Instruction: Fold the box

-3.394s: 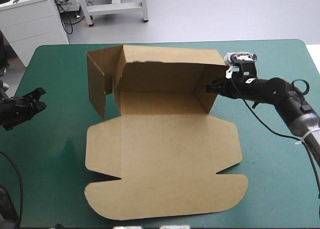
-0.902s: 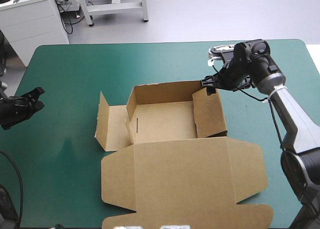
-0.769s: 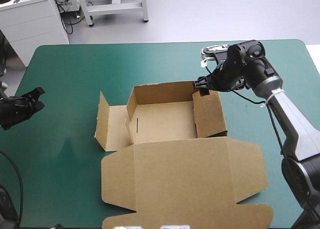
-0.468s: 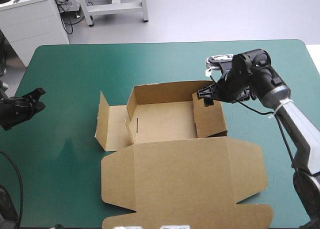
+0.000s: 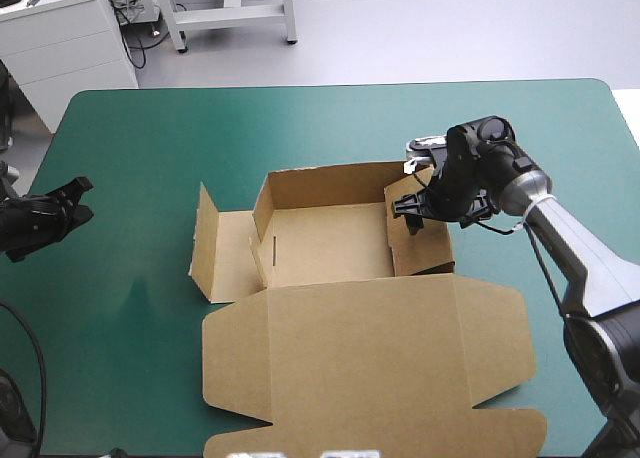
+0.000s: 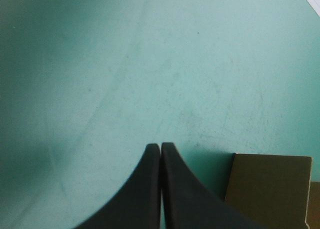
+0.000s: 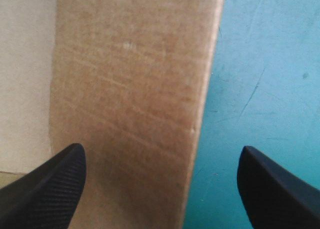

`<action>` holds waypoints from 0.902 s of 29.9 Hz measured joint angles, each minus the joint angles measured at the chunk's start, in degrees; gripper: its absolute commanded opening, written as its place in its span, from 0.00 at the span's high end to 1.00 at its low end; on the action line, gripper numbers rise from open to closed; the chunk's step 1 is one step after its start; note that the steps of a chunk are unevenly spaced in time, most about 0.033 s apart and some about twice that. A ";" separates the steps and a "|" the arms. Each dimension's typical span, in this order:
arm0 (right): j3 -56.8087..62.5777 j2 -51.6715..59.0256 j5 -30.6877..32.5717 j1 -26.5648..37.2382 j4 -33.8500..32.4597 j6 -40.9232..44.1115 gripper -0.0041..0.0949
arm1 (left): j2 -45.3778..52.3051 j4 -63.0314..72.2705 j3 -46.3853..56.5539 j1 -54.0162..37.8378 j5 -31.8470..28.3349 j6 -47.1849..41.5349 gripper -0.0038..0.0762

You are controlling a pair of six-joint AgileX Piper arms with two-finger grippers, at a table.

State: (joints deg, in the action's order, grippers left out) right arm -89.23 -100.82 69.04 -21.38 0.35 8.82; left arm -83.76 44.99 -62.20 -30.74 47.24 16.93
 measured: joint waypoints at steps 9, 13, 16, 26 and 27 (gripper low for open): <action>0.00 -2.86 -0.36 0.00 0.00 0.00 0.41 | 0.00 0.00 0.00 0.00 0.05 0.00 0.99; 0.00 -2.86 0.51 0.00 0.00 0.00 0.88 | 0.00 0.05 0.00 0.00 0.17 0.00 0.99; 0.00 -2.86 0.71 0.06 -0.35 -0.06 0.96 | 0.00 0.05 0.00 0.00 0.17 0.00 0.99; -3.75 -0.60 1.07 0.43 -0.35 -2.43 0.96 | 0.00 0.05 0.00 0.33 1.08 4.27 0.99; -4.41 0.80 1.23 0.43 -0.35 -2.63 0.96 | 0.00 0.05 0.00 0.47 1.08 4.76 0.99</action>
State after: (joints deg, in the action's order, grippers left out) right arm -93.63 -100.02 70.27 -20.95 0.00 6.19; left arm -83.76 45.05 -62.20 -30.28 48.31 21.69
